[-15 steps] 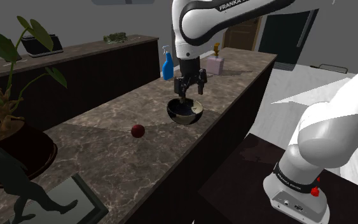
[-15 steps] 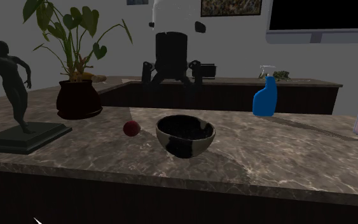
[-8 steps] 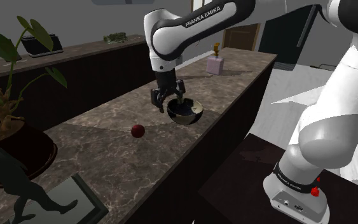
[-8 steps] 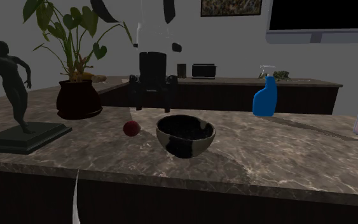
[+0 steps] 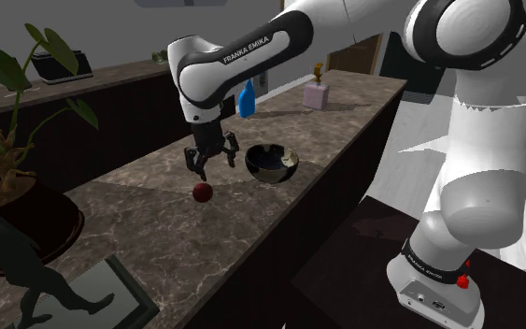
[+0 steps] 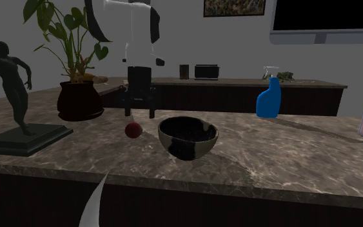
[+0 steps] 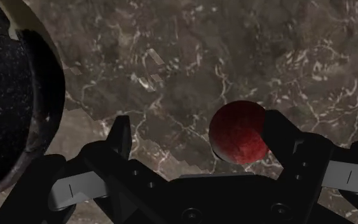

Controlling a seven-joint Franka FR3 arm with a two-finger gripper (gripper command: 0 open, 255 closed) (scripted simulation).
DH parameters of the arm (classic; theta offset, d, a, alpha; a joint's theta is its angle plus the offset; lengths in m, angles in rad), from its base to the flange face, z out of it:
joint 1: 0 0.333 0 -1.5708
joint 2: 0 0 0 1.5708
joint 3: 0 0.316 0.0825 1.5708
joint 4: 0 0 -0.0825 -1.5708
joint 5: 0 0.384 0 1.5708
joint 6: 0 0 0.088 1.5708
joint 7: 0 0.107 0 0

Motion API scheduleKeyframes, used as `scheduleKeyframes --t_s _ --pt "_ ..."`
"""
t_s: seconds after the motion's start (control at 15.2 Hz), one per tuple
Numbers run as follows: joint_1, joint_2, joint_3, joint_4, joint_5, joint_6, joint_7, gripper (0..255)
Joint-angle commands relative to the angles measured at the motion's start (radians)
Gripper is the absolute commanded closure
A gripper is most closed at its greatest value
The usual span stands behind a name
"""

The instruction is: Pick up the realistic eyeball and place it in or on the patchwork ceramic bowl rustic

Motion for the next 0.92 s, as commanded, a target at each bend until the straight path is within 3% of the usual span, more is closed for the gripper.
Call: scheduleKeyframes --t_s 0.0,0.2,0.86 --pt "0.018 0.078 0.005 0.084 -0.013 -0.011 0.021 0" --pt "0.051 0.199 0.010 0.225 -0.032 -0.036 0.053 0" --pt "0.053 0.213 0.008 0.142 -0.035 0.061 0.055 0"
